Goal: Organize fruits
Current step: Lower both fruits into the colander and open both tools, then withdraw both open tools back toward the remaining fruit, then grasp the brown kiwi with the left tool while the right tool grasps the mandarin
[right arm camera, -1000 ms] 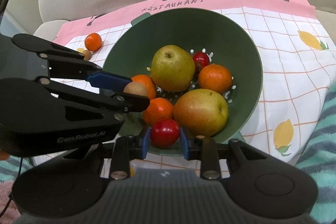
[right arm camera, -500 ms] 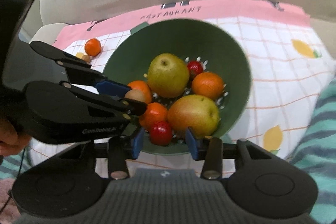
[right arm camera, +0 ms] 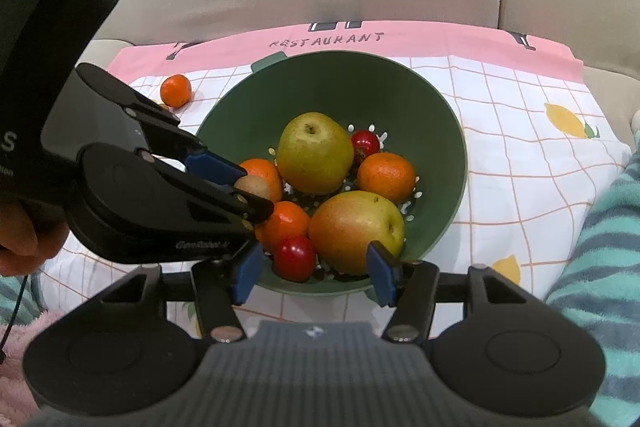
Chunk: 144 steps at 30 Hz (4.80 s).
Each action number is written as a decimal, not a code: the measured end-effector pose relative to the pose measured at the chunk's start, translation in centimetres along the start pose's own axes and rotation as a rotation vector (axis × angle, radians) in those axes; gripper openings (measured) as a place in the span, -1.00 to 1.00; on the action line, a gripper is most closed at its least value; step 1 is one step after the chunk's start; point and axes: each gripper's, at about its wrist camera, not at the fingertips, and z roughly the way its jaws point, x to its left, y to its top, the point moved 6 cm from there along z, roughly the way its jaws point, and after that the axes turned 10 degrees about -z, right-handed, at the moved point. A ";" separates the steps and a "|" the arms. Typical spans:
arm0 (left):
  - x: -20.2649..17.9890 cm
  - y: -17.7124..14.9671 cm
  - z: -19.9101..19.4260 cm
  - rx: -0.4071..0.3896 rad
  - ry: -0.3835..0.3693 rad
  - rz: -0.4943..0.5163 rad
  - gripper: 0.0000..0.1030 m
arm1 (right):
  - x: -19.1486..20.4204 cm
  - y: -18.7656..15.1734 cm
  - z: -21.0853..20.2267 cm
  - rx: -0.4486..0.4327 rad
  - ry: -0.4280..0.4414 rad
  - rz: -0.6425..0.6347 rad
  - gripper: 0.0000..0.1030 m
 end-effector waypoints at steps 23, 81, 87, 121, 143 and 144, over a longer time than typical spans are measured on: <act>4.0 -2.3 -9.0 -0.297 -0.013 -0.192 -0.05 | 2.5 1.9 -3.8 -0.182 -0.076 0.013 0.36; 24.7 -6.3 2.4 -0.360 0.002 -0.687 -0.15 | 16.4 11.7 15.2 -0.239 -0.147 -0.354 -0.21; 24.8 -5.6 3.2 -0.374 0.005 -0.673 -0.15 | 16.3 11.6 16.5 -0.230 -0.136 -0.337 -0.21; 31.4 -9.3 1.2 -0.412 0.064 -0.964 -0.41 | 20.1 16.2 22.0 -0.232 -0.177 -0.482 -0.02; 29.9 -8.0 -1.0 -0.455 0.050 -0.908 -0.41 | 20.6 16.4 20.9 -0.213 -0.191 -0.530 -0.17; 29.8 -7.9 -1.2 -0.458 0.052 -0.900 -0.41 | 20.6 16.3 20.4 -0.217 -0.188 -0.529 -0.17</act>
